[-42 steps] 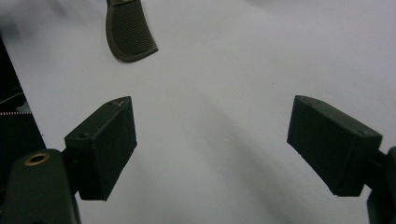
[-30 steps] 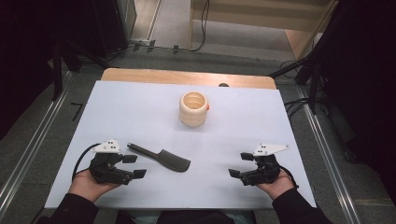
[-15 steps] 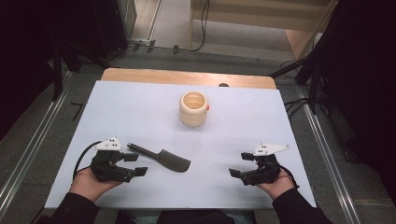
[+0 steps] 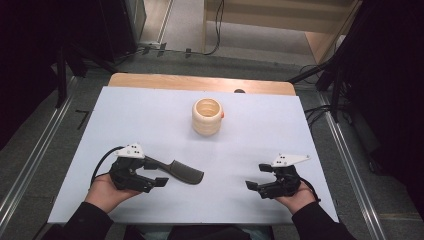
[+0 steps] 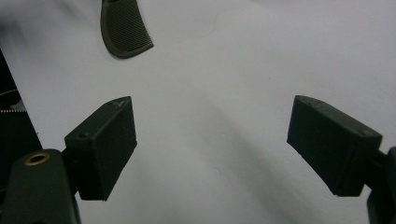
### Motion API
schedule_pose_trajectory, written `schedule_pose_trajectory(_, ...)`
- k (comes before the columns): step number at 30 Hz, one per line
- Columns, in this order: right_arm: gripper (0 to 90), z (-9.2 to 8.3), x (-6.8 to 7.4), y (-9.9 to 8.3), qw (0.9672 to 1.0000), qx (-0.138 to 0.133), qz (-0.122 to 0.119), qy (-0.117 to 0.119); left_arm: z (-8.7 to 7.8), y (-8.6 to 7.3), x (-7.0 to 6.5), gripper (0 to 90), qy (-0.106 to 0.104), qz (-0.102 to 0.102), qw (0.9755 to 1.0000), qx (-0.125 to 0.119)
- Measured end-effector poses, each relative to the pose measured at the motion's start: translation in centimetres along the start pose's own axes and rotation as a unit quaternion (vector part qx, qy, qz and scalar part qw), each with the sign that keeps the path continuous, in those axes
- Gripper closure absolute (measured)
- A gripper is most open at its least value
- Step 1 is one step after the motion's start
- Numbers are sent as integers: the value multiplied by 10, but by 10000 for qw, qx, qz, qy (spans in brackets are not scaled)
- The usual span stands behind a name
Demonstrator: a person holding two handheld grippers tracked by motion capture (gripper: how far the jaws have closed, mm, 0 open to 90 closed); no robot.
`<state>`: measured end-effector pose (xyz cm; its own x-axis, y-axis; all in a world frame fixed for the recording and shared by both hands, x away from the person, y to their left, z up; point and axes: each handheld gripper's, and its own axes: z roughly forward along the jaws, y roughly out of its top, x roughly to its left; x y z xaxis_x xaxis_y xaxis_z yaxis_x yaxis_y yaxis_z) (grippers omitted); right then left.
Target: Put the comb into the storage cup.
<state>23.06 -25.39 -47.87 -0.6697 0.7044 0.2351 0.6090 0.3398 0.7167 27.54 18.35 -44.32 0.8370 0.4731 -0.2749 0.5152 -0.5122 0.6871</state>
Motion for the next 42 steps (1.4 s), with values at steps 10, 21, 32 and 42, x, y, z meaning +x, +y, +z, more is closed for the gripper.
schedule_pose_trajectory(10, 137, 0, 0, 0, 10000, 33, 3, -26, 17, 15, -6, 282, -56, 223, 9997, 50)
schedule_pose_trajectory(21, 137, 0, 0, 0, 10000, 34, -2, -28, 40, 30, -14, 433, -30, 397, 9989, 251)
schedule_pose_trajectory(32, 138, 0, 0, 0, 10000, 46, -14, -42, 69, 12, -15, 900, -444, 524, 9950, 722)
schedule_pose_trajectory(42, 139, 1, 0, -1, 10000, 80, -28, -45, 84, 3, -5, 900, -250, 564, 9932, 987)
